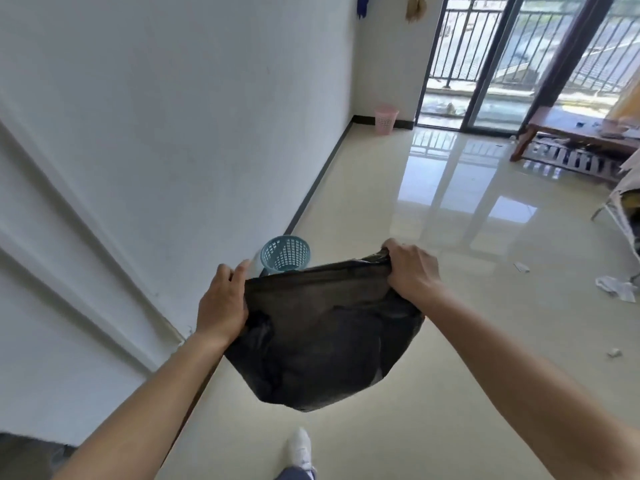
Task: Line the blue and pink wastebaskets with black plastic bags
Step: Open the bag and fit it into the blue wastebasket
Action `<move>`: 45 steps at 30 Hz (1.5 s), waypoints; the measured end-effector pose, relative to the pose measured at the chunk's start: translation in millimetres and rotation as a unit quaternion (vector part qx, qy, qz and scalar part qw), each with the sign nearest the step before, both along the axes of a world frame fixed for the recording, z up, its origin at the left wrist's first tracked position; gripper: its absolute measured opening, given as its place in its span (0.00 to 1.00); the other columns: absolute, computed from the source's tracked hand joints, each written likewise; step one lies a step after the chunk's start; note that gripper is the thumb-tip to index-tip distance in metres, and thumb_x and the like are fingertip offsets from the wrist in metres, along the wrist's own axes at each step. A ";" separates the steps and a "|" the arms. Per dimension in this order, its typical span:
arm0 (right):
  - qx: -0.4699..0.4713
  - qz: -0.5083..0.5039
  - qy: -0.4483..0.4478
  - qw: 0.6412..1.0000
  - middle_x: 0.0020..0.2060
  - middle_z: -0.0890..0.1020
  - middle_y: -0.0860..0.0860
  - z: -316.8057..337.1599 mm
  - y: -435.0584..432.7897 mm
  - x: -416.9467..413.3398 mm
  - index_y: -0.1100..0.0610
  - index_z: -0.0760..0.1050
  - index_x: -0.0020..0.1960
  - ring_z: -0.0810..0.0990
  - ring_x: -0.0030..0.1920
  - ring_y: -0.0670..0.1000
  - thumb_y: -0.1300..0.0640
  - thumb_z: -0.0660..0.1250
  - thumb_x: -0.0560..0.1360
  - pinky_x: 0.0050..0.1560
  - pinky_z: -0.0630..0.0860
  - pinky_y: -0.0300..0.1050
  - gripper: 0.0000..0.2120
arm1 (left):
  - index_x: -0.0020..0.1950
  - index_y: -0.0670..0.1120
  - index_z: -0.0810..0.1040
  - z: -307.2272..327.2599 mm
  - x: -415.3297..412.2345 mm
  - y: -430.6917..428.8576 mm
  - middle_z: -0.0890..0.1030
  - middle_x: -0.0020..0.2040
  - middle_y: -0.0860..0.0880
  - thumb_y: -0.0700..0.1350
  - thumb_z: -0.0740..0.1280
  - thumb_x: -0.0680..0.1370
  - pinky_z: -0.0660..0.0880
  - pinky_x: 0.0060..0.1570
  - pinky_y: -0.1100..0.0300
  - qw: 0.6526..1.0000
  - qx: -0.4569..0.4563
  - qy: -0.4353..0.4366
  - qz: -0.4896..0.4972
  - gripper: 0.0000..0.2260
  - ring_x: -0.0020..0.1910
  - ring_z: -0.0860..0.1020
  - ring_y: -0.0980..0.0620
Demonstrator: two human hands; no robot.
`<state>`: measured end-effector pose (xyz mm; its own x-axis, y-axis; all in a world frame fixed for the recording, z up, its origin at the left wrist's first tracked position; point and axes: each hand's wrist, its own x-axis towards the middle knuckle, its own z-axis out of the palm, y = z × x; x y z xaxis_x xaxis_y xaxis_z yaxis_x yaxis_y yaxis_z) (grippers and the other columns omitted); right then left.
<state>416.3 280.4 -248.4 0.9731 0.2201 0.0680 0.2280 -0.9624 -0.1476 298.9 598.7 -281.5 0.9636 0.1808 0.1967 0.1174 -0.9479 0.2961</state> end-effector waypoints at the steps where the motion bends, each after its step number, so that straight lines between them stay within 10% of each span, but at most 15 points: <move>1: -0.007 -0.007 -0.010 1.000 0.47 0.82 0.54 4.5 6.8 24.2 0.53 0.72 0.59 0.82 0.48 0.60 0.61 0.65 0.70 0.43 0.75 0.48 0.17 | 0.73 0.44 0.67 1.9 25.9 12.3 0.71 0.53 0.40 0.32 0.64 0.71 0.71 0.34 0.52 1.000 -0.001 0.004 0.015 0.29 0.42 0.75 0.40; 6: 0.061 -0.059 -0.046 0.995 0.40 0.80 0.53 34.2 32.1 148.3 0.53 0.73 0.59 0.78 0.42 0.59 0.61 0.63 0.69 0.41 0.70 0.48 0.18 | 0.67 0.46 0.71 25.0 160.6 57.9 0.79 0.57 0.44 0.40 0.64 0.73 0.75 0.45 0.50 0.995 -0.040 0.028 0.082 0.22 0.51 0.79 0.42; 12: 0.087 -0.059 -0.026 0.994 0.43 0.74 0.52 14.4 46.0 293.7 0.54 0.71 0.54 0.72 0.40 0.58 0.57 0.61 0.71 0.42 0.67 0.49 0.12 | 0.46 0.46 0.73 13.4 301.9 66.9 0.78 0.39 0.48 0.45 0.60 0.75 0.62 0.29 0.58 0.991 -0.019 0.065 0.112 0.05 0.35 0.73 0.48; 18: 0.015 0.041 0.061 0.997 0.45 0.69 0.49 -54.6 74.4 470.5 0.52 0.66 0.50 0.71 0.38 0.55 0.41 0.70 0.67 0.39 0.68 0.47 0.21 | 0.44 0.53 0.73 -49.8 420.3 68.2 0.78 0.37 0.55 0.64 0.62 0.73 0.65 0.28 0.61 0.982 -0.029 0.093 0.161 0.15 0.34 0.74 0.53; 24: -0.071 0.146 0.144 0.976 0.49 0.73 0.55 -106.4 124.5 648.9 0.56 0.68 0.53 0.71 0.38 0.56 0.62 0.66 0.71 0.38 0.69 0.48 0.12 | 0.40 0.51 0.74 -93.9 522.4 62.4 0.75 0.39 0.50 0.50 0.63 0.72 0.70 0.33 0.57 0.922 -0.097 0.148 0.345 0.04 0.34 0.74 0.48; 35: -0.143 0.142 0.282 0.938 0.50 0.77 0.58 -226.2 214.1 770.6 0.59 0.71 0.57 0.70 0.44 0.58 0.59 0.59 0.76 0.43 0.68 0.49 0.11 | 0.51 0.48 0.77 -192.0 576.1 70.3 0.79 0.40 0.48 0.44 0.63 0.75 0.68 0.39 0.56 0.855 -0.193 0.157 0.455 0.06 0.38 0.72 0.46; 45: 0.227 0.049 0.421 0.877 0.39 0.85 0.58 -331.2 277.3 788.7 0.58 0.81 0.41 0.85 0.41 0.59 0.55 0.72 0.65 0.40 0.84 0.56 0.08 | 0.47 0.54 0.78 -307.4 598.1 136.3 0.82 0.44 0.56 0.53 0.74 0.70 0.75 0.41 0.58 0.801 -0.405 0.022 0.440 0.10 0.44 0.80 0.57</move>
<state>1205.1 557.7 -579.6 0.6990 0.4409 -0.5631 -0.0672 -0.7434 -0.6655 897.0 735.0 -588.9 0.3964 0.8448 -0.3595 0.6622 0.0081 0.7493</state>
